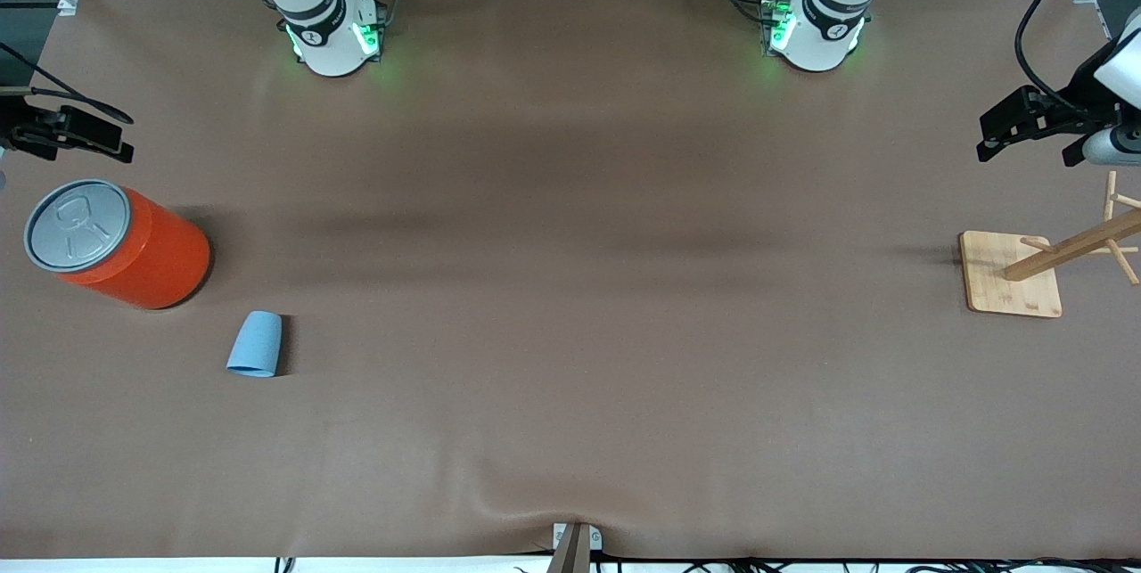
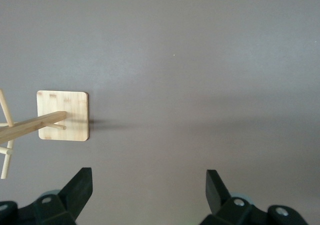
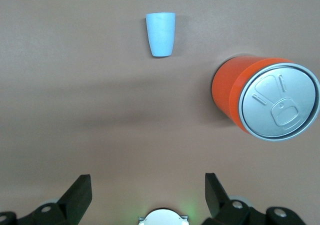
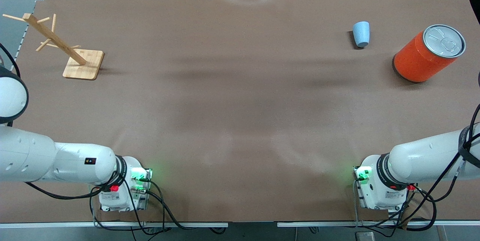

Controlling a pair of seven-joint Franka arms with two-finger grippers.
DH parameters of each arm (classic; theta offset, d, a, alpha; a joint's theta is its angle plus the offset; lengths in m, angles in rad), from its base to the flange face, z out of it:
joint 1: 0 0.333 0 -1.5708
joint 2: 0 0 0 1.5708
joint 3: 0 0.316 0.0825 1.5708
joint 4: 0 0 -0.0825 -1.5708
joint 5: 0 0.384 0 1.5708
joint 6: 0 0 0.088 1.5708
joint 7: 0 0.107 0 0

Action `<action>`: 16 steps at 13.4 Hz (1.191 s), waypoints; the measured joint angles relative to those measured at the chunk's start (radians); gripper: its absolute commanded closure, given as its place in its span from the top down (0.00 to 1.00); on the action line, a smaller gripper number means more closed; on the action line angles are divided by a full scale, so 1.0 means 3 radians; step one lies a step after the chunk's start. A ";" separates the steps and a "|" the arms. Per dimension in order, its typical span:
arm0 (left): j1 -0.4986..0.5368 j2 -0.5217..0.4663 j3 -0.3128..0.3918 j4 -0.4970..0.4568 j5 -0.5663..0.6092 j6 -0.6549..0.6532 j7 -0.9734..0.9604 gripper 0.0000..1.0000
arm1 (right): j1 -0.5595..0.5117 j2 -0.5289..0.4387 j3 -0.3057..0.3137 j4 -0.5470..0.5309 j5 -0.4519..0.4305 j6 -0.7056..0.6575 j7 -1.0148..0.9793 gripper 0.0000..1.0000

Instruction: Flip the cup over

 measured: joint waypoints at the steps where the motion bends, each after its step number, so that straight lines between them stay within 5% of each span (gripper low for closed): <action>1: 0.0002 0.0003 0.0003 0.0002 -0.0008 0.0000 0.0000 1.00 | 0.0005 0.0000 0.0011 0.0000 0.0000 0.0000 0.0015 1.00; 16: 0.0006 0.0073 0.0005 0.0004 -0.0015 -0.0042 0.0000 1.00 | 0.0033 0.0045 0.0030 0.0000 -0.0002 0.0050 0.0039 1.00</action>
